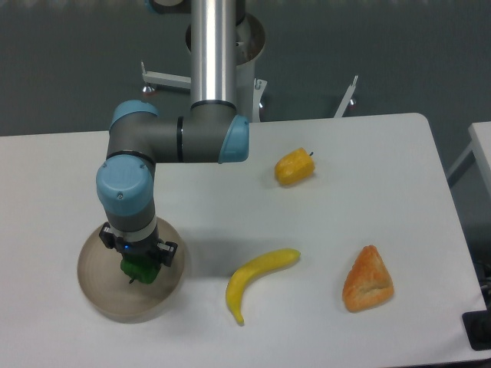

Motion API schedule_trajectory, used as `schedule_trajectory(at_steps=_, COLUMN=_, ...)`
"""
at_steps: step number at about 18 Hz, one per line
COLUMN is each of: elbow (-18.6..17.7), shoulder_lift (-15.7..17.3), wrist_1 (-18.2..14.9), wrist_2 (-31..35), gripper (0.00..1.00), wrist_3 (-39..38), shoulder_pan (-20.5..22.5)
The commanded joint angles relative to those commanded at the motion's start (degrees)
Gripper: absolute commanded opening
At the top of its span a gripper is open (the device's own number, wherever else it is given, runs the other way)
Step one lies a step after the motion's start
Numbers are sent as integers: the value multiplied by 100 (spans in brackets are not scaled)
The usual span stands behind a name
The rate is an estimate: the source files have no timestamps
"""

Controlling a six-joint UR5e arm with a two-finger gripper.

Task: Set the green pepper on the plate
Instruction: 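Lower the green pepper onto the plate and open the gripper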

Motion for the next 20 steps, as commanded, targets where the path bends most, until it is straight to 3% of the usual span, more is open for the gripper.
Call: schedule_trajectory(at_steps=20, elbow=-246, shoulder_lift=-18, wrist_1=-9, wrist_2=-44, gripper=48, wrist_3=-53, shoulder_pan=-97)
